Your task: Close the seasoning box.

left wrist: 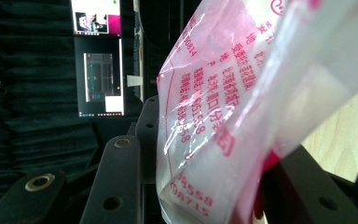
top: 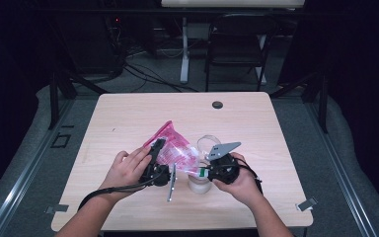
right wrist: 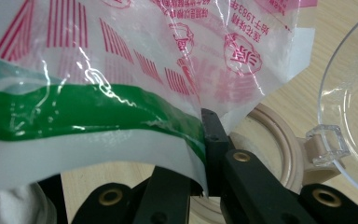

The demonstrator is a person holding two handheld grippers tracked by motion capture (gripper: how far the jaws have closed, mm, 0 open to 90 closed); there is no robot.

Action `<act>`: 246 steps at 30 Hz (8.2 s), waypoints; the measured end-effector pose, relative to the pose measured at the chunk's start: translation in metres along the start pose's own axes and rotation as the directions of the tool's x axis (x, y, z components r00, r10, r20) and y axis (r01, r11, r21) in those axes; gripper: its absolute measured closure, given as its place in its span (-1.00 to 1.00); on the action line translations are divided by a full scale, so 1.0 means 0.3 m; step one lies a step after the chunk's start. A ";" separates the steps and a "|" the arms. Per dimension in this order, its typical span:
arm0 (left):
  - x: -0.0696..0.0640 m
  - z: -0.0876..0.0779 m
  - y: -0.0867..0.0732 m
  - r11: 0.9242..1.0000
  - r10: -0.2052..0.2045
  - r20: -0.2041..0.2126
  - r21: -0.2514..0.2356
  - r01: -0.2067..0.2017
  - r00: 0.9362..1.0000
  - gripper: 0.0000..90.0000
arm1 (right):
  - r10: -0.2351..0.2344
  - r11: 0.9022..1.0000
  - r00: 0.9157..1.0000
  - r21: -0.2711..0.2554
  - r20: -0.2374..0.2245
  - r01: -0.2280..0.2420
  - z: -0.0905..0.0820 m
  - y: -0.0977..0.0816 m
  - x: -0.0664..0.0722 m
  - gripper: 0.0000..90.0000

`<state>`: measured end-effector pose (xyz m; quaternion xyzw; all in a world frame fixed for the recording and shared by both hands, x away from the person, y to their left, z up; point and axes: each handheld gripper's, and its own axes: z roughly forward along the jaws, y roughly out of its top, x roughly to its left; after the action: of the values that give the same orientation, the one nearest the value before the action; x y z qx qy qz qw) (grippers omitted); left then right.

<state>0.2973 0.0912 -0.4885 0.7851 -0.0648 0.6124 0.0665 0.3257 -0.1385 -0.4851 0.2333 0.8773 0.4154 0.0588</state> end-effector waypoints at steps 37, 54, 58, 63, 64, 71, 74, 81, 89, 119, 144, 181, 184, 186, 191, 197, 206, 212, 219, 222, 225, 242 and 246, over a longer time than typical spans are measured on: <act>-0.110 0.015 -0.034 0.937 -0.349 0.133 0.059 0.344 0.927 0.59 | -0.007 0.999 1.000 -0.042 0.013 0.008 -0.012 0.015 0.018 1.00; -0.160 0.041 -0.056 0.828 -0.552 0.250 0.049 0.559 0.796 0.66 | 0.000 0.997 1.000 -0.073 0.012 0.001 -0.008 0.022 0.027 1.00; -0.168 0.047 -0.062 0.812 -0.571 0.299 0.073 0.579 0.764 0.66 | 0.011 0.997 1.000 -0.072 0.002 -0.011 -0.005 0.021 0.022 0.89; -0.169 0.056 -0.073 0.769 -0.620 0.343 0.091 0.633 0.705 0.67 | 0.025 0.994 1.000 -0.106 0.001 -0.024 -0.013 0.023 0.018 0.65; -0.169 0.056 -0.073 0.769 -0.620 0.343 0.091 0.633 0.705 0.67 | 0.025 0.994 1.000 -0.106 0.001 -0.024 -0.013 0.023 0.018 0.65; -0.162 0.074 -0.107 0.695 -0.690 0.391 0.121 0.709 0.609 0.67 | 0.048 0.980 0.999 -0.191 0.015 -0.044 -0.041 0.028 0.007 0.28; -0.157 0.080 -0.127 0.656 -0.723 0.399 0.138 0.742 0.564 0.67 | 0.067 0.973 0.997 -0.221 0.023 -0.060 -0.054 0.028 0.002 0.21; -0.137 0.095 -0.216 0.527 -0.819 0.372 0.187 0.829 0.437 0.67 | 0.086 0.966 0.995 -0.248 0.041 -0.073 -0.072 0.028 -0.009 0.14; -0.113 0.102 -0.324 0.415 -0.895 0.278 0.234 0.879 0.349 0.66 | 0.089 0.965 0.995 -0.251 0.046 -0.074 -0.075 0.027 -0.013 0.14; -0.142 0.139 -0.666 0.096 -0.980 -0.116 0.434 0.896 0.161 0.65 | 0.094 0.965 0.994 -0.252 0.063 -0.076 -0.081 0.029 -0.024 0.12; -0.171 0.143 -0.719 -0.053 -0.991 -0.133 0.457 0.888 0.009 0.53 | 0.094 0.965 0.994 -0.253 0.063 -0.075 -0.073 0.032 -0.024 0.10; -0.112 0.088 -0.586 0.087 -0.995 -0.020 0.356 0.931 0.101 -0.22 | 0.090 0.963 0.993 -0.261 0.080 -0.067 -0.084 0.040 -0.018 0.06; -0.109 0.088 -0.562 0.114 -0.993 0.006 0.357 0.927 0.120 -0.22 | 0.096 0.961 0.992 -0.267 0.083 -0.071 -0.089 0.040 -0.021 0.06; -0.107 0.087 -0.544 0.127 -0.992 0.025 0.347 0.929 0.127 -0.22 | 0.102 0.960 0.991 -0.269 0.085 -0.076 -0.092 0.039 -0.023 0.06; -0.106 0.089 -0.497 0.147 -0.988 0.085 0.340 0.929 0.125 -0.21 | 0.097 0.959 0.991 -0.275 0.097 -0.067 -0.109 0.045 -0.019 0.07; -0.112 0.097 -0.439 0.202 -0.976 0.145 0.344 0.917 0.160 -0.20 | 0.101 0.954 0.988 -0.292 0.114 -0.064 -0.137 0.052 -0.018 0.10; -0.121 0.101 -0.397 0.219 -0.968 0.195 0.348 0.911 0.158 -0.19 | 0.133 0.948 0.983 -0.305 0.124 -0.090 -0.187 0.045 -0.044 0.14; -0.120 0.099 -0.376 0.183 -0.967 0.233 0.341 0.922 0.105 -0.18 | 0.157 0.939 0.975 -0.329 0.154 -0.099 -0.223 0.036 -0.062 0.25; -0.126 0.103 -0.358 0.212 -0.961 0.246 0.345 0.915 0.130 -0.18 | 0.182 0.934 0.969 -0.339 0.168 -0.117 -0.245 0.021 -0.085 0.38; -0.126 0.101 -0.351 0.221 -0.959 0.248 0.341 0.914 0.139 -0.18 | 0.196 0.931 0.964 -0.342 0.178 -0.127 -0.257 0.012 -0.098 0.54; -0.124 0.099 -0.341 0.208 -0.957 0.264 0.339 0.917 0.120 -0.18 | 0.217 0.927 0.958 -0.347 0.190 -0.141 -0.265 -0.003 -0.114 0.76; -0.121 0.090 -0.278 0.268 -0.935 0.312 0.316 0.910 0.168 -0.18 | 0.285 0.928 0.927 -0.311 0.244 -0.204 -0.207 -0.057 -0.172 1.00; -0.123 0.091 -0.276 0.267 -0.935 0.314 0.316 0.910 0.165 -0.18 | 0.287 0.930 0.927 -0.301 0.242 -0.210 -0.195 -0.061 -0.176 1.00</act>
<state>0.3296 0.1682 -0.5329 0.7791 0.4267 0.2504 0.3851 0.3484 -0.2137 -0.4660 0.3900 0.7581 0.4973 0.1608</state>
